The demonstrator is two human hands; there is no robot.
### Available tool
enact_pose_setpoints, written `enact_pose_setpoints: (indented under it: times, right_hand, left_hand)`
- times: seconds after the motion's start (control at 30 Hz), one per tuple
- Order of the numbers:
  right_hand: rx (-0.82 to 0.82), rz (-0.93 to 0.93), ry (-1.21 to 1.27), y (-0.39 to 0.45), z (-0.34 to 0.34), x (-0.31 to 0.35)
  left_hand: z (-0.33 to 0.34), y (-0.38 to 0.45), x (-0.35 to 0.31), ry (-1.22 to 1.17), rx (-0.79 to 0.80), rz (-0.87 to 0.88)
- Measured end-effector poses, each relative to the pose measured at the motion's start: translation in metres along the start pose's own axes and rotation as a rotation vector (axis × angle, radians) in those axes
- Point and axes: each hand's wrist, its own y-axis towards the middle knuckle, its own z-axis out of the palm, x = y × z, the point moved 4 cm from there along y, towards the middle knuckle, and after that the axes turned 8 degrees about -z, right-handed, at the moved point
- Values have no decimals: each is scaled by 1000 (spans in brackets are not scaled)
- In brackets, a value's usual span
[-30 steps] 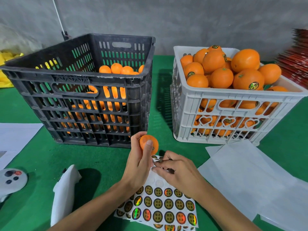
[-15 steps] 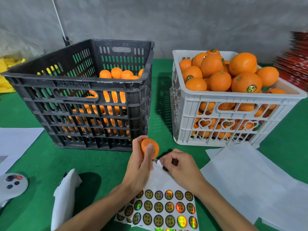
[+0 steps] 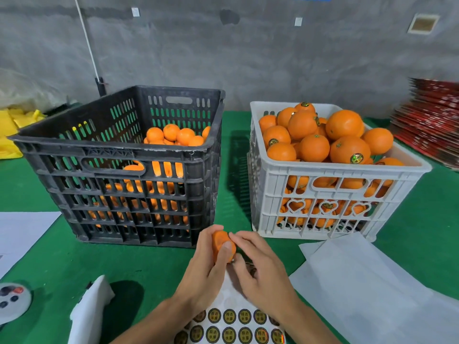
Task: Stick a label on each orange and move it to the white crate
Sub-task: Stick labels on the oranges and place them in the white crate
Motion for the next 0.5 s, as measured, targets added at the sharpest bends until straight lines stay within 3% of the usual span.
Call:
enact_pose_setpoints:
  times: [0.07,0.13,0.3,0.5]
  right_hand:
    - [103,-48,-163,-3,5,3]
    - [99,-66,-301,-3,6,13]
    - [-371,-178,-377,21,-44,44]
    - [-666,-206,-634,88,-174,54]
  left_hand:
    - [-3,0,-5,-37,8,11]
    - [-1,-3,-14,-30,-10,39]
    - [-1,7,-78,-2,-92,206]
    - [-40,38,-199,56,-111,488]
